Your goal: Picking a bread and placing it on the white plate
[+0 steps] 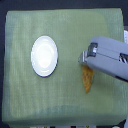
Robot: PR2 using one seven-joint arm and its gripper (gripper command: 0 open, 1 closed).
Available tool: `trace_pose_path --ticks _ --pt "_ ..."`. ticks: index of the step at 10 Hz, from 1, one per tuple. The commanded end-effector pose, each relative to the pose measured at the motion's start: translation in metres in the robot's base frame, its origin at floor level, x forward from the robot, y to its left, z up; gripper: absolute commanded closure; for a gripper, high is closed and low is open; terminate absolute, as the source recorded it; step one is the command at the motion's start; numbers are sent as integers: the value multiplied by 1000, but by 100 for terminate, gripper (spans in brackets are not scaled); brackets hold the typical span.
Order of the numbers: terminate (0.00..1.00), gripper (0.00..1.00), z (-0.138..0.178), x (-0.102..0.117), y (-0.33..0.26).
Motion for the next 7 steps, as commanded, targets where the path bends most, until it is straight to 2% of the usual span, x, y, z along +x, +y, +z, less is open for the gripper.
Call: trace_pose_path --ticks 1,5,6,7 --pt "0 100 9 6 -2" --pt "0 100 18 7 4" --pt "0 100 34 9 5" --pt "0 100 73 14 11"
